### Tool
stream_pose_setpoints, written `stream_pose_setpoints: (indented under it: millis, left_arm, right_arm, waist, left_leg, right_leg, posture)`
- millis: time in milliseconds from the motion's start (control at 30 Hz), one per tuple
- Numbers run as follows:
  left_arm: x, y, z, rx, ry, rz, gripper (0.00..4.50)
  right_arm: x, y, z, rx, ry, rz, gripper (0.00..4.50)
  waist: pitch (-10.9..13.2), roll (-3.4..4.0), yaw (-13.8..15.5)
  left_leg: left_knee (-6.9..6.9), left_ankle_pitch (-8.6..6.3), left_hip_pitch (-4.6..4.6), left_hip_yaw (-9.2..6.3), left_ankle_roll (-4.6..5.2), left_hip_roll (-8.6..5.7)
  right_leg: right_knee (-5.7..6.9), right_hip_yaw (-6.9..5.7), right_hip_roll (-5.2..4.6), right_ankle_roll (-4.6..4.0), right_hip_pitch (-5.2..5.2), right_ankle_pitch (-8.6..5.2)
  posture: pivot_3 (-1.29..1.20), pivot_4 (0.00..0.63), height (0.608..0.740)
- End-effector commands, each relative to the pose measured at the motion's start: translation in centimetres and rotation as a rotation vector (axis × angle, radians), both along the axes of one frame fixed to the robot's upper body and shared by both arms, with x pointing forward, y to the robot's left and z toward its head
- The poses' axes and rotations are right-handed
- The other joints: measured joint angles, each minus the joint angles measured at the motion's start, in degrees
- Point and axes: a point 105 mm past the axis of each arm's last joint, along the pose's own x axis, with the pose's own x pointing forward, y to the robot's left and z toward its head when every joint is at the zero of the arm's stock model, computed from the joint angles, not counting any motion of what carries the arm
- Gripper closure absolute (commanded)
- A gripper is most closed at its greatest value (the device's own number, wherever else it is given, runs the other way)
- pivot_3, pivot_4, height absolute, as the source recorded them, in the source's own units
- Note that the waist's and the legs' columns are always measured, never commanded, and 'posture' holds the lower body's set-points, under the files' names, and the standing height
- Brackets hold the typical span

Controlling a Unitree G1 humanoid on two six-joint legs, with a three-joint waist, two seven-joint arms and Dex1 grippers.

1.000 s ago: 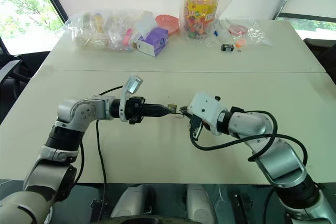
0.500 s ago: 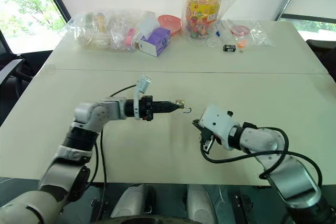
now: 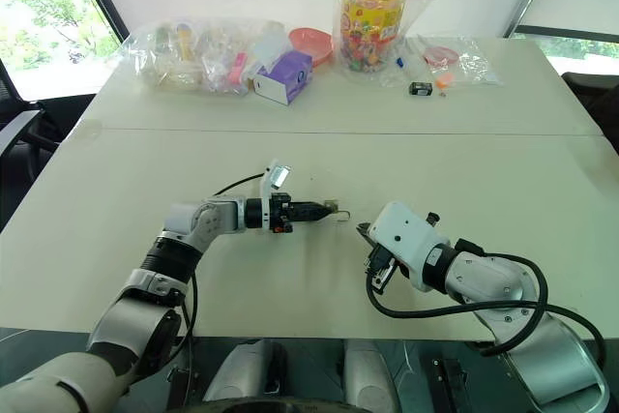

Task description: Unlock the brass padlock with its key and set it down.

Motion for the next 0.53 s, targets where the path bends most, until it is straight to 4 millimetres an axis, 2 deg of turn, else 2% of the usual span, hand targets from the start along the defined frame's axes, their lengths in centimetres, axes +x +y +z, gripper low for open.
stream_pose_setpoints:
  millis: [33,67,133,167,367,533]
  left_arm:
    - [-0.1,1.8,-0.6,0.050,-0.014,0.005,1.65]
    - [-0.1,2.4,-0.6,0.065,-0.039,-0.004,1.09]
    - [-0.7,3.9,-0.4,0.113,-0.128,-0.045,0.27]
    - [-1.0,4.3,-0.3,0.129,-0.160,-0.063,0.09]
    - [-2.7,5.5,2.7,0.139,-0.345,-0.127,0.09]
    - [-3.7,5.6,4.2,0.116,-0.369,-0.126,0.09]
  right_arm:
    - [-0.2,0.2,1.0,0.001,-0.046,0.011,4.50]
    - [-0.1,0.2,1.0,-0.002,-0.046,0.009,4.50]
    - [-0.1,-0.2,1.1,-0.012,-0.043,0.008,4.50]
    - [-0.1,-0.3,1.1,-0.016,-0.043,0.008,4.50]
    - [-0.2,-1.8,1.4,-0.074,-0.034,0.002,4.50]
    - [-0.3,-2.9,1.9,-0.092,-0.026,-0.008,4.50]
  waist:
    - [0.0,0.00,0.0]
    - [0.0,-0.01,0.0]
    - [0.0,0.01,-0.7]
    - [0.0,0.01,-0.9]
    - [0.0,0.03,-0.6]
    - [0.0,-0.01,0.2]
  left_leg:
    - [0.00,0.00,0.01,0.00,0.00,0.00]
    - [0.01,0.00,0.02,0.00,0.00,0.00]
    - [0.00,0.00,0.06,0.00,0.00,0.00]
    - [-0.02,0.00,0.08,0.00,0.00,0.04]
    - [-0.04,0.00,0.08,0.01,0.00,0.11]
    - [0.00,0.00,0.01,0.01,0.00,0.04]
  right_leg:
    - [0.00,0.00,-0.01,0.00,0.01,0.00]
    - [0.00,0.00,-0.02,0.00,0.03,0.00]
    - [0.00,0.01,-0.01,0.00,0.06,0.00]
    - [0.00,0.03,-0.05,-0.01,0.06,0.00]
    - [0.04,0.05,-0.04,-0.02,0.04,-0.01]
    - [-0.02,0.02,-0.13,-0.01,0.05,0.00]
  posture:
    - [0.00,0.150,0.735]
    - [0.00,0.150,0.735]
    - [0.00,0.150,0.735]
    - [0.00,0.150,0.735]
    - [0.00,0.150,0.735]
    - [0.00,0.150,0.735]
